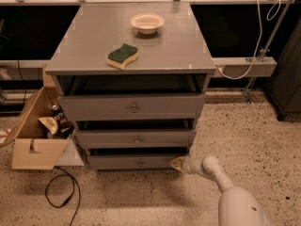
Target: Close bottom drawer
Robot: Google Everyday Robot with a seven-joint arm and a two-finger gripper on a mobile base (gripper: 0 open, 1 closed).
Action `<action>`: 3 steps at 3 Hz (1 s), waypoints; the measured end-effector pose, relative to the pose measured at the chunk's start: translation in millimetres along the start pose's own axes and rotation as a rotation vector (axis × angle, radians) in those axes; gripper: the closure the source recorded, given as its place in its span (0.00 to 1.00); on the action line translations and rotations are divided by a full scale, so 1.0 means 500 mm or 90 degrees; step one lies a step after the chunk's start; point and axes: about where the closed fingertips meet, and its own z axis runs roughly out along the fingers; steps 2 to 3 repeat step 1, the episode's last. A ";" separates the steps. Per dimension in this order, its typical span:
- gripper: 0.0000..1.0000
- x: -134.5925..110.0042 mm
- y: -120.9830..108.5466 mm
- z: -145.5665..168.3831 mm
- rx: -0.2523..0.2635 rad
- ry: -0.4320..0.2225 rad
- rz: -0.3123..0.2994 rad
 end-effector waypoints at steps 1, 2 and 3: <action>1.00 -0.008 0.066 -0.055 -0.039 0.014 -0.006; 1.00 -0.008 0.066 -0.055 -0.039 0.014 -0.006; 1.00 -0.008 0.066 -0.055 -0.039 0.014 -0.006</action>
Offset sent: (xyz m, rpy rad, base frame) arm 0.0000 0.0000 0.0000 0.0000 0.0000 0.0000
